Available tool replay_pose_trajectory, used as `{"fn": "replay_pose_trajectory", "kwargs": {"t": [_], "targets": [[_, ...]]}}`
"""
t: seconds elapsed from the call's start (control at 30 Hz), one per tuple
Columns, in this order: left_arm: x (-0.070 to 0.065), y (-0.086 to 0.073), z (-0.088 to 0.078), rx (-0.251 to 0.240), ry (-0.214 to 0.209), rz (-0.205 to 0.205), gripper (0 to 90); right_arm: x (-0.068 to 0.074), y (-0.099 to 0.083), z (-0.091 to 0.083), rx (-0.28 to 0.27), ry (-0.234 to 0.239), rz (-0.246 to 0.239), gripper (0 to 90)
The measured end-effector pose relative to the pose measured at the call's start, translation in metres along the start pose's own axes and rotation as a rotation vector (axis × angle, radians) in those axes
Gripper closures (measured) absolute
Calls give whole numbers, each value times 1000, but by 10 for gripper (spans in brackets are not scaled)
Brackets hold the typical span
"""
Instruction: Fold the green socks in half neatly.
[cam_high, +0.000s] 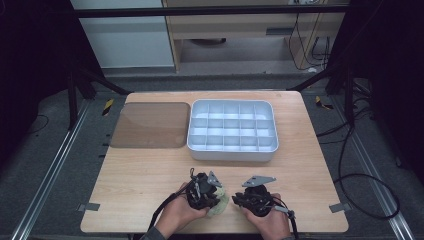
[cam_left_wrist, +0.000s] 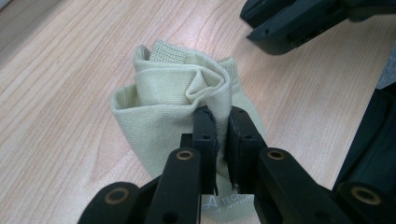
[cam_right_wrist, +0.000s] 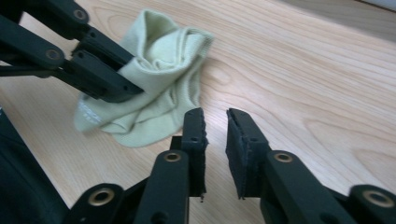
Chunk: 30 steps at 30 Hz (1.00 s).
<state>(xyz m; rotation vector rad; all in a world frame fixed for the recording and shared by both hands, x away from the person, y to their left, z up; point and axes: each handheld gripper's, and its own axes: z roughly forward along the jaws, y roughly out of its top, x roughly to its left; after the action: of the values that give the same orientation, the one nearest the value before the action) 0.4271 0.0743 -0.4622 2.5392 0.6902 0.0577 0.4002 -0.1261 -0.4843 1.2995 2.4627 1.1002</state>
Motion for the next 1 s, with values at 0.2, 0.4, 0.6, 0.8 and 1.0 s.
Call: {"fn": "replay_pose_trajectory", "kwargs": {"t": [0.2, 0.4, 0.6, 0.8, 1.0], "targets": [[1, 0, 1, -5, 1, -6, 827, -9, -6, -10, -16, -28, 25, 701], [-1, -1, 1, -8, 14, -2, 827, -22, -12, -19, -34, -69, 48, 631], [-1, -1, 2, -15, 14, -3, 827, -29, -18, -24, -38, -84, 77, 600], [-3, -4, 1, -30, 23, 0, 818, -31, -20, -26, -40, -91, 86, 564], [-5, -5, -1, -73, 29, 9, 751, -31, -19, -27, -43, -96, 84, 534]]}}
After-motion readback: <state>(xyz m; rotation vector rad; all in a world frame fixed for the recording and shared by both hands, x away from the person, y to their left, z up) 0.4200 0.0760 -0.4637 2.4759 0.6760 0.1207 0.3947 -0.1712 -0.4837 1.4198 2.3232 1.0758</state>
